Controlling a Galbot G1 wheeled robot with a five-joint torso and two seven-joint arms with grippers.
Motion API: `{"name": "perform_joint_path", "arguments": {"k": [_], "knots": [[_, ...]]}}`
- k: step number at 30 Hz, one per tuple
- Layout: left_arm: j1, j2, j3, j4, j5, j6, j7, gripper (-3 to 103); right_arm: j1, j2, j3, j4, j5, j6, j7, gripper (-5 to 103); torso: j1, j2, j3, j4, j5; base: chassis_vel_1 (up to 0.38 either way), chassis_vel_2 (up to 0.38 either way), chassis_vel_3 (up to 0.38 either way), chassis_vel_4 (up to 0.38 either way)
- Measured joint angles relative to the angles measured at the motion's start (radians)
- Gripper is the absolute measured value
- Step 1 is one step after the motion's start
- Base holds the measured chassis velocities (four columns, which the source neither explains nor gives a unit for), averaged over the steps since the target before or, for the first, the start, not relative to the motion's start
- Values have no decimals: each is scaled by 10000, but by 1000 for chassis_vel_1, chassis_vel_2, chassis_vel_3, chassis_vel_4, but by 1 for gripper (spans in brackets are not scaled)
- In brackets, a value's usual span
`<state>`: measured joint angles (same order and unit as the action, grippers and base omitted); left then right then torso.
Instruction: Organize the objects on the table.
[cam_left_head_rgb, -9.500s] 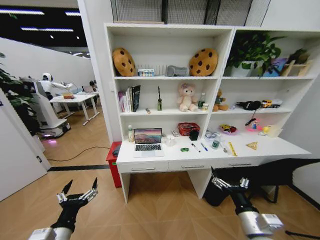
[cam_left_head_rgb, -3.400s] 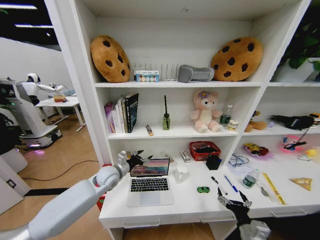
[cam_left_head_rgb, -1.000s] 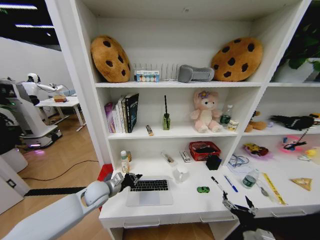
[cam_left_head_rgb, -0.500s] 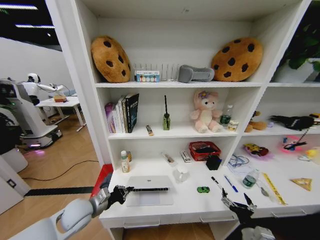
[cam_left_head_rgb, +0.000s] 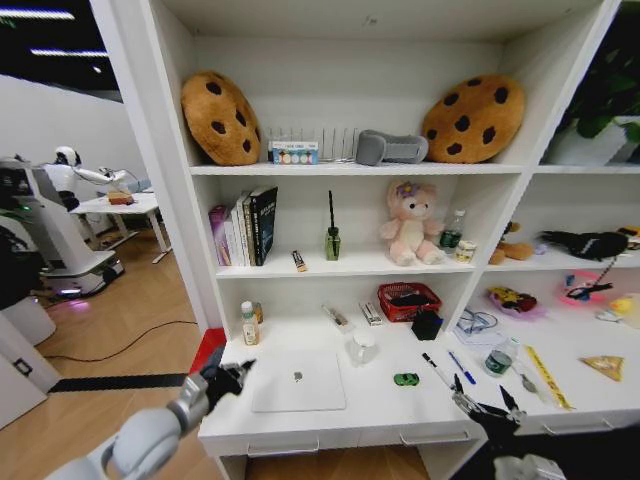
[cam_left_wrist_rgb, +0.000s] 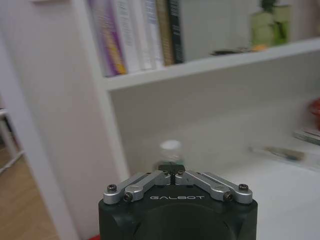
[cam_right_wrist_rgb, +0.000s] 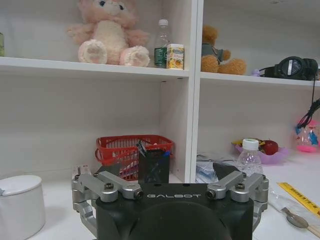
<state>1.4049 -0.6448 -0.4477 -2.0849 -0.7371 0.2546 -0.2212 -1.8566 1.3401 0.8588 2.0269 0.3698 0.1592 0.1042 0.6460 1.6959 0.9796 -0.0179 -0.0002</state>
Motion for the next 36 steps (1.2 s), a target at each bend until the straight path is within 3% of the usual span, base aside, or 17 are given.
{"name": "perform_joint_path", "arguments": {"k": [1,2,3,5,6,7,10,11,14,15,17,20,25,30,32,34,36], "knots": [[41,-102,-741,160,-338,-1,-418,0,-20,-37,-22,32,-1,18,-65,100,1,0,0,0,-1,0,0,0,0],[41,-102,-741,160,-338,-1,-418,0,-20,-37,-22,32,-1,18,-65,100,1,0,0,0,-1,0,0,0,0],[177,-153,-1520,301,-574,-4,-629,0,-21,-74,-33,39,5,37,-124,100,1,0,0,0,1,0,0,0,0],[680,-268,-3039,446,-897,14,-668,0,-15,-165,-52,49,58,74,-203,100,1,0,0,2,2,0,0,0,0],[680,-268,-3039,446,-897,14,-668,0,-15,-165,-52,49,58,74,-203,100,1,0,0,2,2,0,0,0,0],[975,-391,-3639,449,-989,41,-612,0,-9,-203,-59,48,86,85,-221,100,1,-1,0,4,4,0,0,0,0],[2261,-1249,-5007,128,-951,74,-115,0,69,-306,-102,-53,181,93,-273,100,1,0,0,1,-1,0,0,0,0],[2261,-1249,-5007,128,-951,74,-115,0,69,-306,-102,-53,181,93,-273,100,1,0,0,1,-1,0,0,0,0],[3442,-2102,-5681,-270,-573,2,521,0,136,-372,-166,-150,225,94,-295,100,1,0,-1,1,1,0,0,0,0],[4439,-2954,-6193,-595,-10,-208,1163,0,194,-418,-228,-202,247,94,-322,100,0,0,-1,7,-1,0,0,0,0],[5176,-3767,-6583,-922,548,-492,1757,0,264,-441,-305,-254,256,90,-340,100,-2,1,-1,11,3,0,0,0,0],[5768,-4403,-6728,-1311,1069,-841,2288,0,258,-426,-338,-285,238,101,-355,100,-2,1,-1,6,3,0,0,0,0],[6058,-4813,-6131,-2105,1654,-1020,2379,-2,47,-274,-211,-257,176,266,-383,100,-1,1,-1,-6,3,0,0,0,0],[6034,-5588,-5276,-2901,2313,-873,1898,11,14,-207,-180,-97,42,354,-332,100,-1,1,0,2,4,0,0,0,0],[5968,-6266,-4594,-3254,2870,-823,1703,22,-80,-97,-171,74,-320,494,-260,100,-1,0,-1,3,4,0,0,0,0],[5949,-6458,-4423,-3313,3073,-823,1690,22,-125,-60,-172,124,-456,552,-259,100,-1,1,0,2,4,0,0,0,0],[5912,-7005,-4068,-3441,3564,-839,1622,33,-296,22,-169,248,-747,761,-325,100,-1,1,0,2,2,0,0,0,0]]}}
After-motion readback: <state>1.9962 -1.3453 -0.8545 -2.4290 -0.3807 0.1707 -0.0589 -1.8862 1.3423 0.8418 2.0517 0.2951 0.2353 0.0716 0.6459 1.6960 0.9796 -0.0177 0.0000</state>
